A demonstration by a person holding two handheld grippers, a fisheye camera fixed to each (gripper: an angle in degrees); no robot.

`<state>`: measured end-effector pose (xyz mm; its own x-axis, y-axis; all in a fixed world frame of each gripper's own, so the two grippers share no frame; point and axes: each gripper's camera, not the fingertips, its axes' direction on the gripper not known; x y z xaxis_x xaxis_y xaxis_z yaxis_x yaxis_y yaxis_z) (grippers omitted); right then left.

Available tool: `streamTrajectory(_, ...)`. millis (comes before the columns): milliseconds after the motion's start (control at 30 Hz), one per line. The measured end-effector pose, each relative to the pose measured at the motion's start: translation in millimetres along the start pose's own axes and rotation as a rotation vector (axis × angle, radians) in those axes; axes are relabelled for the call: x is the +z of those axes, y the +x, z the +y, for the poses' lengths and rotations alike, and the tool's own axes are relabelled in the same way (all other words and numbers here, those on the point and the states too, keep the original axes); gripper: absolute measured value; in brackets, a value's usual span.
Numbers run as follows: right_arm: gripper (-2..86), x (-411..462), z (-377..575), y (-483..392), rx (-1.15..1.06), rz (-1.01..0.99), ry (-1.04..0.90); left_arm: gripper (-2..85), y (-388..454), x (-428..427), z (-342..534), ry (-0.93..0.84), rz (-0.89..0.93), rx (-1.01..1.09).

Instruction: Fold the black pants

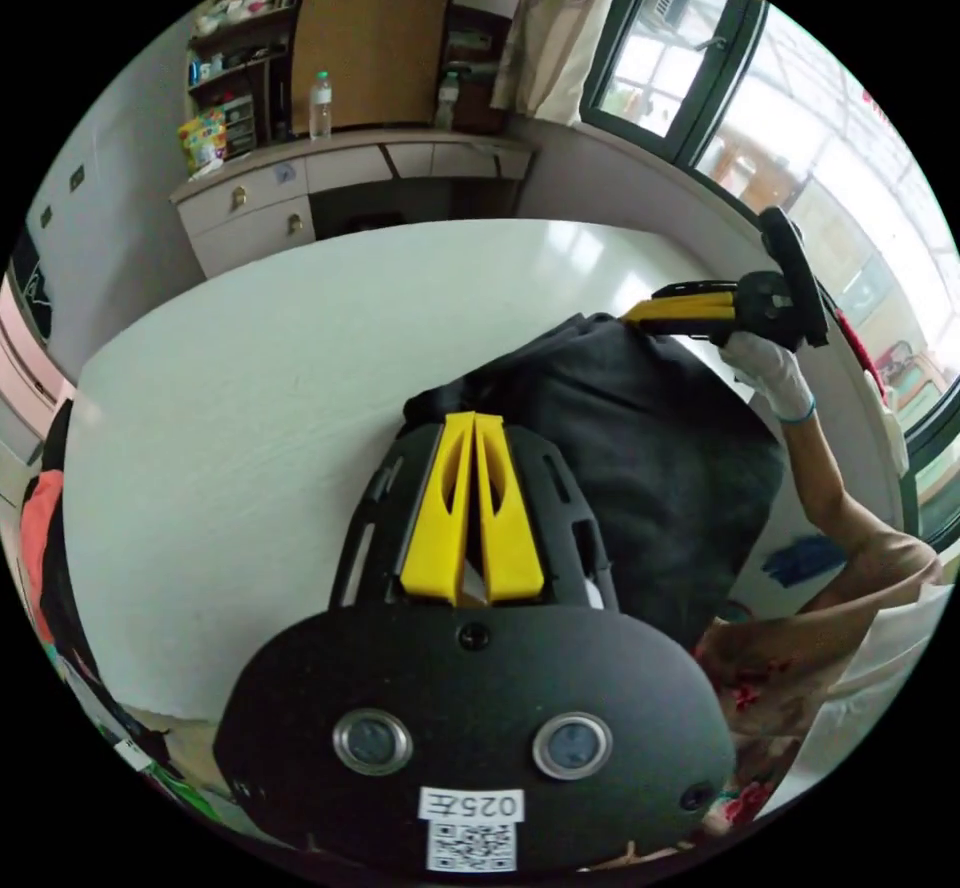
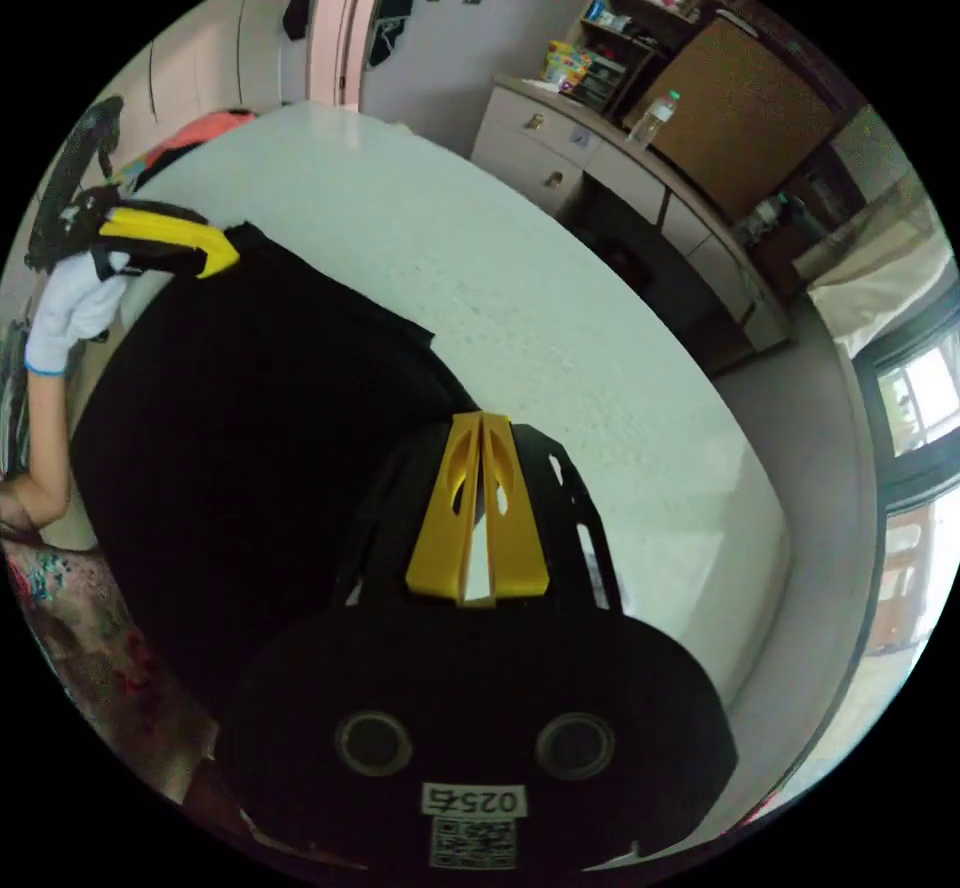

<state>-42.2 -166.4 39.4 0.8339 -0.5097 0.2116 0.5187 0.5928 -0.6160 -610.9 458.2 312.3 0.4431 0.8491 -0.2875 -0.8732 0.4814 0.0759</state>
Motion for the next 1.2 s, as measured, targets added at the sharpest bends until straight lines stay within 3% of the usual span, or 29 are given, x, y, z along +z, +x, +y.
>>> streamTrajectory(67,-0.9,-32,17,1,0.041,-0.055,0.104,-0.9,25,-22,7,0.041,-0.052,0.007)
streamTrajectory(167,-0.9,-77,46,-16,0.030,-0.170,0.250,-0.9,60,-45,23,0.031,0.028,0.108)
streamTrajectory(267,-0.8,-53,62,-36,-0.023,-0.176,0.132,-0.8,71,-18,35,-0.081,-0.054,0.118)
streamTrajectory(300,-0.7,-39,63,-39,-0.034,-0.161,0.083,-0.8,69,-19,39,-0.030,-0.026,0.107)
streamTrajectory(400,0.3,-38,94,-23,0.037,-0.218,0.218,-0.5,51,-41,57,0.087,0.079,-0.004)
streamTrajectory(500,7.5,-57,142,-10,0.150,-0.325,0.334,2.7,40,-76,105,0.272,0.200,-0.077)
streamTrajectory(633,19.3,-73,249,-23,0.310,-0.430,0.661,11.8,25,-101,184,0.499,0.477,-0.140)
streamTrajectory(733,25.2,-54,318,-42,0.537,-0.405,0.835,14.9,11,-93,228,0.569,0.470,-0.275)
streamTrajectory(867,27.6,-2,366,-36,0.820,-0.559,0.789,18.1,-3,-76,227,0.484,0.642,-0.386)
streamTrajectory(967,28.4,21,366,-24,0.843,-0.689,0.784,20.8,2,-70,197,0.374,0.723,-0.285)
streamTrajectory(1133,30.0,23,350,-22,0.927,-0.744,0.767,18.4,-2,-72,165,0.424,0.953,-0.355)
streamTrajectory(1200,27.6,29,355,-22,0.988,-0.857,0.825,15.5,-1,-73,157,0.386,0.910,-0.393)
